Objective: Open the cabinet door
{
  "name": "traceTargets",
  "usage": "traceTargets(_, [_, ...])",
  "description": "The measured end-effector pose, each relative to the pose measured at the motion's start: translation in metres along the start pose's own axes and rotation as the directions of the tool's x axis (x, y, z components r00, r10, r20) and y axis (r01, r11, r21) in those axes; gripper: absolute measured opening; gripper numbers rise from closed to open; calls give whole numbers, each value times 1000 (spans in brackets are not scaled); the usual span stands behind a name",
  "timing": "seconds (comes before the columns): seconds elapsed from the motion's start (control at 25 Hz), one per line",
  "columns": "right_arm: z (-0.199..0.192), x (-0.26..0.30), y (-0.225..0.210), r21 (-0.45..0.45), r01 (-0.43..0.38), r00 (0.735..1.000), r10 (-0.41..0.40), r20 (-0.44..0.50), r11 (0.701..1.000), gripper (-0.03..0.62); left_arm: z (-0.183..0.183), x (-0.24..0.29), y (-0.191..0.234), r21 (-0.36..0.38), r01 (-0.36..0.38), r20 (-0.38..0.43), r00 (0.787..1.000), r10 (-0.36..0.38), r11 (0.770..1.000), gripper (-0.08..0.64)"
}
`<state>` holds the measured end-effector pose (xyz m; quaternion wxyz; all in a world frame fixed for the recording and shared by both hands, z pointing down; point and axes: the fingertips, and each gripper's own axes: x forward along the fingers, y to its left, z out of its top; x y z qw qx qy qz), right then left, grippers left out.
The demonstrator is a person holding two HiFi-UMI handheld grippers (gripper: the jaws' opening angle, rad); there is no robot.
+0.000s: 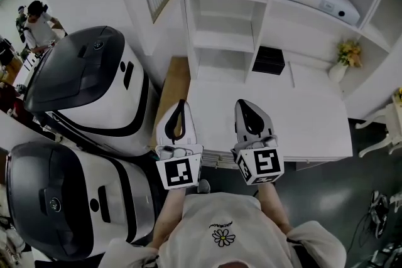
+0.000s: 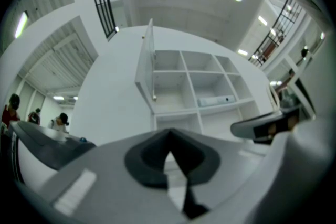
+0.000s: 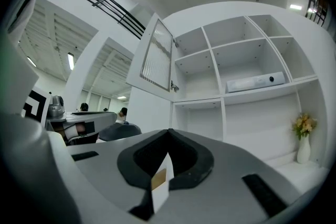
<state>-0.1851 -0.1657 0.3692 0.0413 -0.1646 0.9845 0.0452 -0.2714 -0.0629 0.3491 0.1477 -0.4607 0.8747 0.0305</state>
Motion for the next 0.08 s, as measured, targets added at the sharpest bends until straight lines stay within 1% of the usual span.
traceTargets(0.08, [-1, 0, 0, 2, 2, 1000, -2, -4, 1000, -2, -1, 1, -1, -5, 6, -2, 1000, -6, 1000, 8])
